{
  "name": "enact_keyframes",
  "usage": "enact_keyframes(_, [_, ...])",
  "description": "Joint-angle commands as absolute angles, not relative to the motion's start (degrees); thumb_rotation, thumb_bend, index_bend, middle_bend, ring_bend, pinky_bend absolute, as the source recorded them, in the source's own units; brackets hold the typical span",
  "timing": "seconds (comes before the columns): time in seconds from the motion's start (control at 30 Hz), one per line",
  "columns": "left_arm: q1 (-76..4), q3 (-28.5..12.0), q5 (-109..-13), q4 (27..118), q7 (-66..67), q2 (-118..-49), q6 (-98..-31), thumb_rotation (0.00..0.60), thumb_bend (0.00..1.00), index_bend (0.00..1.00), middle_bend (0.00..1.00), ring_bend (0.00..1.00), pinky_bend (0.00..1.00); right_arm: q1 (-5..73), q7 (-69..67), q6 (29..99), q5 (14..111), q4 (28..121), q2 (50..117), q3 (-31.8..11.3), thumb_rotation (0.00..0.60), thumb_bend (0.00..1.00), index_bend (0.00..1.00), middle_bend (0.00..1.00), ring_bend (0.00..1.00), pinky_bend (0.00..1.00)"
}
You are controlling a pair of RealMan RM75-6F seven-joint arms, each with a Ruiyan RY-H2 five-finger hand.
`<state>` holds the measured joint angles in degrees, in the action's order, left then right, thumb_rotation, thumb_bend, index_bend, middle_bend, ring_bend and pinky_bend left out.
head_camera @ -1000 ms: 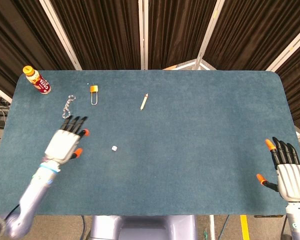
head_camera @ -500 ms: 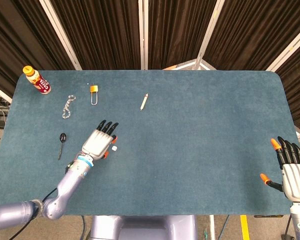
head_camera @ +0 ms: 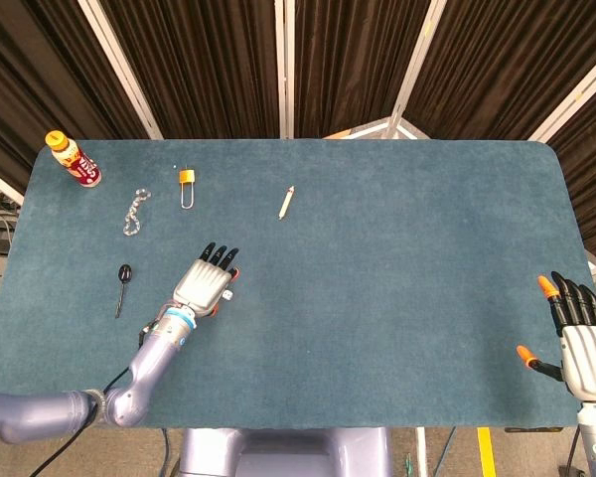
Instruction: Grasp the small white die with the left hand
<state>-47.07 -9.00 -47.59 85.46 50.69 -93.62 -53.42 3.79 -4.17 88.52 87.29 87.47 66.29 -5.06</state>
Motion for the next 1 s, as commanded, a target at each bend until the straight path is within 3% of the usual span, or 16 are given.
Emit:
enact_keyframes(0.03, [-48.1,-8.8,-46.6,84.2,50.7,-94.8,-53.2,0.6,0.29,0.39,0.0,0.0,0.0,3.8,-4.4,88.4,87.1,87.4,66.2,-5.2,0.6,0.06,0.0,0.0,0.0,0.0])
enact_keyframes(0.43, [-50.3,-7.5,-44.0,80.5,51.1,-97.3,-53.3,0.6,0.31,0.41,0.0,0.0,0.0,3.8,-4.7,88.4,86.7,87.6,66.0,-5.4,0.6,0.07,0.0,0.0,0.0,0.0])
enact_keyframes(0.6, [-50.8,-7.0,-44.6,79.3,49.8,-98.4,-53.3,0.6,0.4,0.47,0.0,0.0,0.0,3.8,-5.0,88.4,86.6,87.6,65.9,-5.5,0.6,0.07,0.0,0.0,0.0,0.0])
enact_keyframes(1.0, [-50.1,-6.3,-47.0,79.7,46.1,-97.3,-54.8,0.6,0.42,0.55,0.0,0.0,0.0,3.4,-5.7,89.4,87.2,87.7,65.9,-5.4,0.6,0.07,0.0,0.0,0.0,0.0])
